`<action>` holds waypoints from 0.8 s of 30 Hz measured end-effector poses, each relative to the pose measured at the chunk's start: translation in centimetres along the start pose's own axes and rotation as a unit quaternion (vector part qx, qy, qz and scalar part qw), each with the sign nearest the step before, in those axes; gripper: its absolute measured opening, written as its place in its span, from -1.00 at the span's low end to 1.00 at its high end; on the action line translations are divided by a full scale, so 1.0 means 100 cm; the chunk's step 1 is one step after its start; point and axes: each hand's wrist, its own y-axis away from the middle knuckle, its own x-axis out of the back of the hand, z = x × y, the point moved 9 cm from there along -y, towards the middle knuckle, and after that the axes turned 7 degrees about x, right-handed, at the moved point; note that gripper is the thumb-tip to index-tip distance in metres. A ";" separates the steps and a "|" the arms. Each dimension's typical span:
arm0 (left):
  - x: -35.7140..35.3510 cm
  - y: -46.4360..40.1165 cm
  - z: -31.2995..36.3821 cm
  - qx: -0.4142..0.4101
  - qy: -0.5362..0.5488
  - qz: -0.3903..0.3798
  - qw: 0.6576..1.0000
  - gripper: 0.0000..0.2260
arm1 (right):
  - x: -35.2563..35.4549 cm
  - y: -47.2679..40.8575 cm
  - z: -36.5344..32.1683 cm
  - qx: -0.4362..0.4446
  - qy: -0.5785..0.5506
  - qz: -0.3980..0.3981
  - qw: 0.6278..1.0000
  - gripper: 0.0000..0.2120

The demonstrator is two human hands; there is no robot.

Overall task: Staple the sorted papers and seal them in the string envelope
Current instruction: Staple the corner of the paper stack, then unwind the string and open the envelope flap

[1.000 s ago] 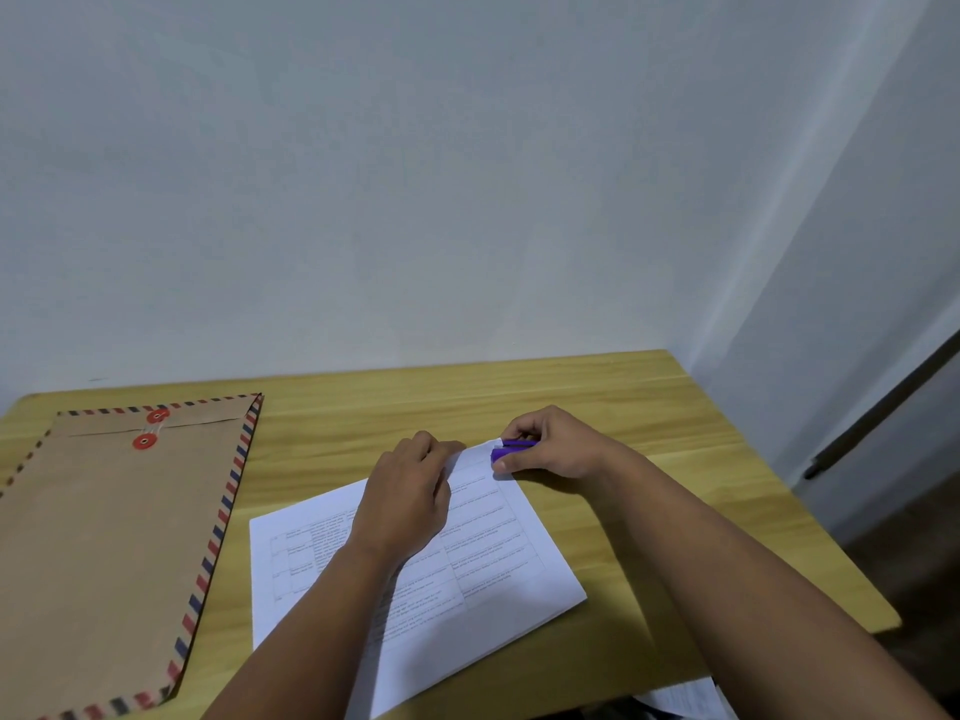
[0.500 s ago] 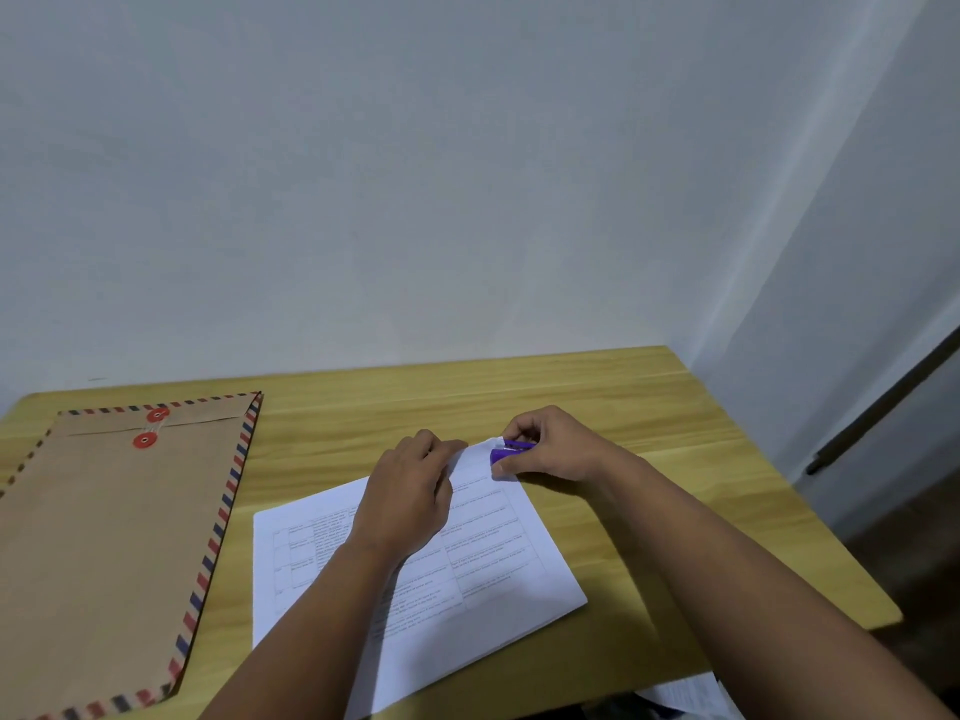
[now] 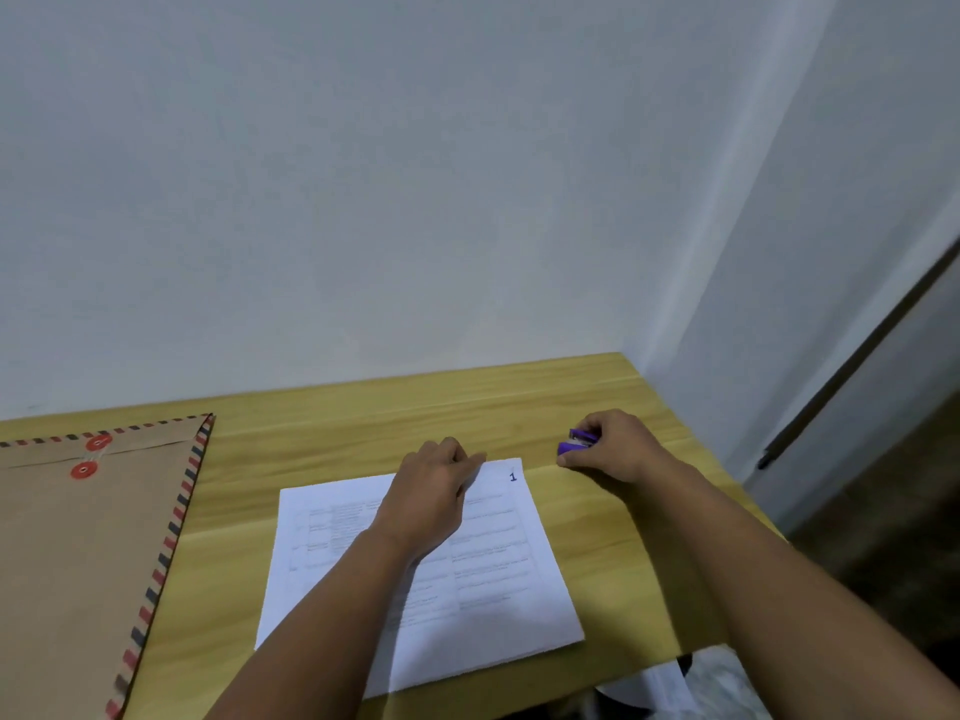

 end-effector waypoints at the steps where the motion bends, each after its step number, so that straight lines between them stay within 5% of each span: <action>1: -0.006 -0.005 0.009 -0.006 -0.013 -0.006 1.000 -0.66 | 0.007 0.005 0.010 -0.010 0.004 0.010 1.000 -0.50; 8: 0.001 -0.009 0.015 0.052 -0.086 -0.049 0.994 -0.67 | 0.020 0.026 0.017 -0.018 0.010 0.021 1.000 -0.46; 15: 0.103 0.034 -0.090 0.163 -0.156 -0.021 0.974 -0.60 | 0.005 0.011 -0.078 0.093 0.046 0.132 0.986 -0.64; 24: 0.210 0.149 -0.246 0.350 -0.183 -0.008 0.919 -0.53 | -0.116 -0.014 -0.265 0.231 0.048 0.006 0.972 -0.66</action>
